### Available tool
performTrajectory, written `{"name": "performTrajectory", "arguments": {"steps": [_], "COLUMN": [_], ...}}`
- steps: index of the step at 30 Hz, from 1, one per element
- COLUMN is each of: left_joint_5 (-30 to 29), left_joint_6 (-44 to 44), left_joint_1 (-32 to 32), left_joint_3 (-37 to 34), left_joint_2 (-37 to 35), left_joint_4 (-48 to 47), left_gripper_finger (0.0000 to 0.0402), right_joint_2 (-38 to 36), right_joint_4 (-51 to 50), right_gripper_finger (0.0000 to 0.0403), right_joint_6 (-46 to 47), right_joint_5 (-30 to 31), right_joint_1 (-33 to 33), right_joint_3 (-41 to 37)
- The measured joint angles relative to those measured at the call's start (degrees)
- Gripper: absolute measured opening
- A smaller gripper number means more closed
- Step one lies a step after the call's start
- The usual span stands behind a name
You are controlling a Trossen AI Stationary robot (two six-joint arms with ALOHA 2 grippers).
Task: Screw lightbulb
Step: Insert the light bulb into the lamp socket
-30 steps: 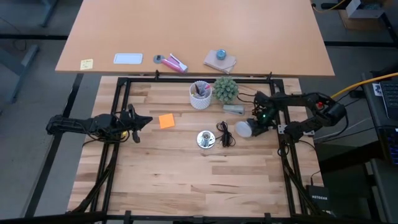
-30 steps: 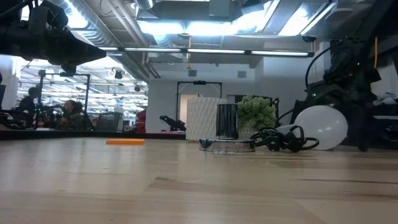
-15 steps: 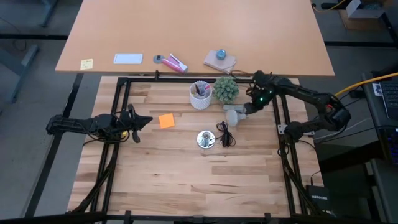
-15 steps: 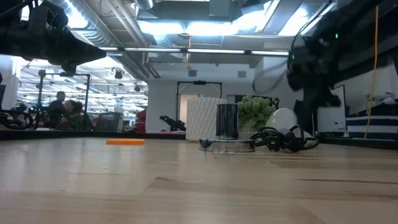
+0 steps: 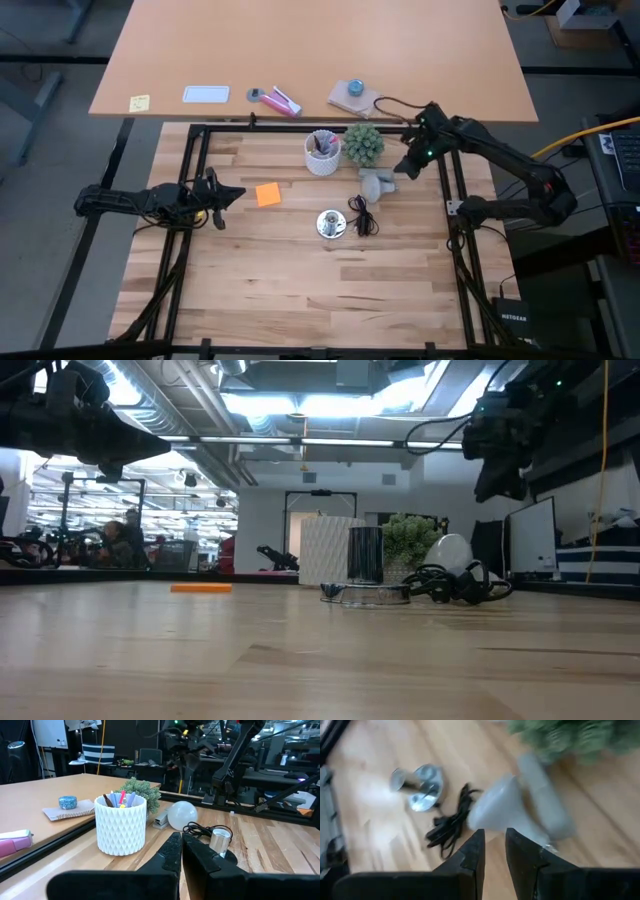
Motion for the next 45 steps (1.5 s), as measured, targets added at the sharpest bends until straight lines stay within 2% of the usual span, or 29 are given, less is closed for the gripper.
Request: {"name": "performTrajectory", "arguments": {"steps": [3, 5, 8, 13, 17, 20, 24, 28, 30, 35, 45], "left_joint_5": [0.0, 0.0, 0.0, 0.0, 0.0, 0.0, 0.0, 0.0, 0.0, -0.6, -1.0], "left_joint_6": [-0.1, -0.4, -0.4, -0.4, -0.4, -0.4, -0.4, 0.1, 0.8, 1.1, 1.1], "left_joint_1": [0.0, 0.0, 0.0, 0.0, 0.0, 0.0, 0.0, 0.0, 0.0, 0.0, 0.0], "left_joint_3": [0.0, 0.0, 0.0, 0.0, 0.0, 0.0, 0.0, 0.0, 0.0, 0.0, 0.0], "left_joint_2": [0.0, 0.0, 0.0, 0.0, 0.0, 0.0, 0.0, 0.0, 0.0, 0.0, 0.0], "left_joint_4": [0.0, 0.0, 0.0, 0.0, 0.0, 0.0, 0.0, 0.0, 0.0, 0.0, 0.0], "left_gripper_finger": [0.0005, 0.0005, 0.0005, 0.0005, 0.0005, 0.0005, 0.0005, 0.0005, 0.0005, 0.0005, 0.0005], "right_joint_2": [0.7, 1.4, 2.9, 6.1, 8.6, 9.5, 9.5, 9.5, 9.5, 9.6, 14.2], "right_joint_4": [0.2, 0.5, 1.8, 3.3, 4.4, 3.1, -5.0, -10.4, -10.0, -4.0, 12.3], "right_gripper_finger": [0.0076, 0.0076, 0.0076, 0.0076, 0.0076, 0.0076, 0.0076, 0.0076, 0.0076, 0.0076, 0.0076], "right_joint_6": [-4.4, -7.4, -12.1, -14.8, -14.8, -16.0, -20.8, -18.6, -17.2, -17.1, -14.3], "right_joint_5": [-1.6, 0.1, 7.7, 24.8, 31.6, 30.9, 31.1, 33.8, 31.7, 21.5, 23.3], "right_joint_1": [3.4, 6.3, 10.7, 17.9, 22.6, 25.6, 29.2, 31.7, 32.5, 34.3, 35.5], "right_joint_3": [-1.5, -2.0, -2.7, -2.7, -2.7, -2.7, -2.7, -2.7, -2.7, -2.7, -2.6]}}
